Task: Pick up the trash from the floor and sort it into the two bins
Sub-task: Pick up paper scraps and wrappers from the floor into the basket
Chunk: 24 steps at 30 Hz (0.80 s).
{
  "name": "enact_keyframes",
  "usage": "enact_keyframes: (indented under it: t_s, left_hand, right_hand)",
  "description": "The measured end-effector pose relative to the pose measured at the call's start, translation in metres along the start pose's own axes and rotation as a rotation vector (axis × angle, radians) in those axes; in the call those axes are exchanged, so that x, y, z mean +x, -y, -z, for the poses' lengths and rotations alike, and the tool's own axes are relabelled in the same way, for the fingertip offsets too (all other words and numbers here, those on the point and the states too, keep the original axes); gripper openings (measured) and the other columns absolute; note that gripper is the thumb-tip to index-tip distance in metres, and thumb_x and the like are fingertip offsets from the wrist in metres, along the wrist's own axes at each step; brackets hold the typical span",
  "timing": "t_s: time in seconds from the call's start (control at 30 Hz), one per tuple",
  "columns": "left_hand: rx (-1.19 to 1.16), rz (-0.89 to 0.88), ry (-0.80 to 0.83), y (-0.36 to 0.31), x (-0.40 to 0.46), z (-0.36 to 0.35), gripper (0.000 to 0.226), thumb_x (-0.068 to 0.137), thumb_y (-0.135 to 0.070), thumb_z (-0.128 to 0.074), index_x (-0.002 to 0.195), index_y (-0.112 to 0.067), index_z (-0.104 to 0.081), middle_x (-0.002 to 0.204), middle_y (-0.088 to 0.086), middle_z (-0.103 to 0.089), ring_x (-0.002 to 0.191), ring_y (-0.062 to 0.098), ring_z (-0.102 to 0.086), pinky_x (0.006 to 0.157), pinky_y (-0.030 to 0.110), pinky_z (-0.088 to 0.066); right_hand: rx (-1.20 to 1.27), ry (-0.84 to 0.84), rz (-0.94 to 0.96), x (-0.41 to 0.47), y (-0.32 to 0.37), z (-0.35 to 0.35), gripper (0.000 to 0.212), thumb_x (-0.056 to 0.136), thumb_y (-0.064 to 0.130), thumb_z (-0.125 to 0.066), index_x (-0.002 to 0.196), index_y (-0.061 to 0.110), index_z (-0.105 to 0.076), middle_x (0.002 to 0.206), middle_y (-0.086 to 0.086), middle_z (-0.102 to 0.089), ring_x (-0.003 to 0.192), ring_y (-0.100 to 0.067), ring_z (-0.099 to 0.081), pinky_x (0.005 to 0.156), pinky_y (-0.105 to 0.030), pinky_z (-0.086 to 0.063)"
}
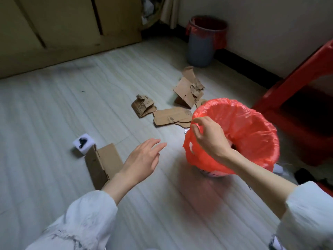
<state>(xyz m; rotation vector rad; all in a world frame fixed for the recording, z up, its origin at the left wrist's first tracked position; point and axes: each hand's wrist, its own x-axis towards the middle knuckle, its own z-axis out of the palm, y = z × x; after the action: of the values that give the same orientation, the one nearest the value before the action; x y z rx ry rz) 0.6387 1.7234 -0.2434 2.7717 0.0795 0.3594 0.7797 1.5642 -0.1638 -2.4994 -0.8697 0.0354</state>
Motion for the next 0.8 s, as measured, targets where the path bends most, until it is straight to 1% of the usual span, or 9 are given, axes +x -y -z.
enact_keyframes:
  t_s: [0.1, 0.2, 0.3, 0.37, 0.43, 0.5, 0.6, 0.67, 0.8]
  left_hand:
    - [-0.052, 0.177, 0.042, 0.034, -0.034, 0.008, 0.042, 0.084, -0.023, -0.035, 0.115, -0.013, -0.062, 0.115, 0.011, -0.062, 0.105, 0.028, -0.061, 0.085, 0.042, -0.053]
    - [-0.017, 0.343, 0.044, 0.077, -0.068, 0.011, 0.045, 0.085, -0.020, -0.034, 0.120, -0.011, -0.060, 0.125, 0.012, -0.057, 0.116, 0.027, -0.055, 0.096, 0.039, -0.046]
    - [0.065, 0.461, 0.032, 0.132, -0.091, 0.004, 0.043, 0.083, 0.001, -0.050, 0.125, -0.007, -0.056, 0.127, 0.016, -0.054, 0.119, 0.033, -0.051, 0.097, 0.042, -0.042]
    - [0.140, 0.548, 0.066, 0.169, -0.098, 0.002, 0.050, 0.085, 0.002, -0.049, 0.134, -0.008, -0.047, 0.136, 0.017, -0.046, 0.126, 0.034, -0.043, 0.100, 0.044, -0.039]
    - [0.236, 0.633, 0.133, 0.203, -0.099, -0.005, 0.058, 0.087, -0.001, -0.044, 0.143, -0.012, -0.031, 0.147, 0.014, -0.032, 0.134, 0.032, -0.030, 0.104, 0.044, -0.032]
    - [0.297, 0.700, 0.200, 0.235, -0.097, -0.015, 0.064, 0.090, -0.001, -0.041, 0.148, -0.013, -0.015, 0.155, 0.010, -0.015, 0.141, 0.029, -0.016, 0.109, 0.039, -0.024]
    - [0.276, 0.788, 0.285, 0.268, -0.092, -0.030, 0.067, 0.091, 0.000, -0.037, 0.149, -0.012, -0.004, 0.157, 0.005, -0.003, 0.144, 0.025, -0.004, 0.115, 0.036, -0.015]
    - [0.231, 0.815, 0.254, 0.274, -0.092, -0.043, 0.065, 0.091, 0.001, -0.039, 0.148, -0.011, -0.011, 0.157, 0.007, -0.010, 0.144, 0.027, -0.007, 0.114, 0.038, -0.017]
    - [0.173, 0.860, 0.005, 0.268, -0.087, -0.061, 0.051, 0.087, 0.004, -0.049, 0.136, -0.003, -0.041, 0.140, 0.019, -0.041, 0.136, 0.035, -0.028, 0.104, 0.049, -0.032]
  right_hand:
    - [-0.022, 0.136, 0.201, -0.012, 0.044, -0.027, 0.030, 0.094, 0.021, -0.048, 0.122, 0.012, -0.055, 0.120, -0.008, -0.059, 0.111, -0.027, -0.056, 0.088, -0.039, -0.047]
    - [-0.120, 0.372, 0.293, -0.017, 0.070, -0.075, 0.042, 0.096, 0.028, -0.043, 0.137, 0.017, -0.040, 0.133, -0.006, -0.050, 0.121, -0.026, -0.047, 0.095, -0.039, -0.043]
    - [-0.218, 0.583, 0.291, -0.011, 0.073, -0.136, 0.052, 0.096, 0.032, -0.043, 0.143, 0.020, -0.027, 0.142, -0.006, -0.041, 0.128, -0.027, -0.040, 0.099, -0.040, -0.041]
    - [-0.244, 0.667, 0.236, -0.001, 0.067, -0.175, 0.054, 0.096, 0.034, -0.042, 0.145, 0.021, -0.022, 0.147, -0.004, -0.033, 0.135, -0.025, -0.030, 0.103, -0.039, -0.038]
    - [-0.250, 0.720, 0.150, 0.011, 0.057, -0.210, 0.055, 0.097, 0.035, -0.040, 0.146, 0.021, -0.019, 0.152, -0.004, -0.023, 0.140, -0.025, -0.020, 0.107, -0.041, -0.034]
    - [-0.276, 0.720, 0.087, 0.025, 0.043, -0.240, 0.057, 0.097, 0.035, -0.038, 0.147, 0.021, -0.015, 0.156, -0.004, -0.012, 0.144, -0.026, -0.011, 0.111, -0.043, -0.029]
    - [-0.373, 0.562, 0.010, 0.051, 0.016, -0.269, 0.060, 0.097, 0.035, -0.037, 0.148, 0.019, -0.009, 0.158, -0.007, 0.000, 0.145, -0.028, -0.003, 0.113, -0.045, -0.022]
    - [-0.437, 0.425, -0.097, 0.068, -0.007, -0.275, 0.062, 0.097, 0.034, -0.036, 0.148, 0.017, -0.006, 0.158, -0.009, 0.004, 0.145, -0.029, 0.000, 0.114, -0.048, -0.015]
    - [-0.450, 0.257, -0.421, 0.092, -0.044, -0.275, 0.064, 0.096, 0.035, -0.038, 0.149, 0.016, -0.008, 0.157, -0.013, 0.002, 0.144, -0.034, 0.001, 0.112, -0.053, -0.011]
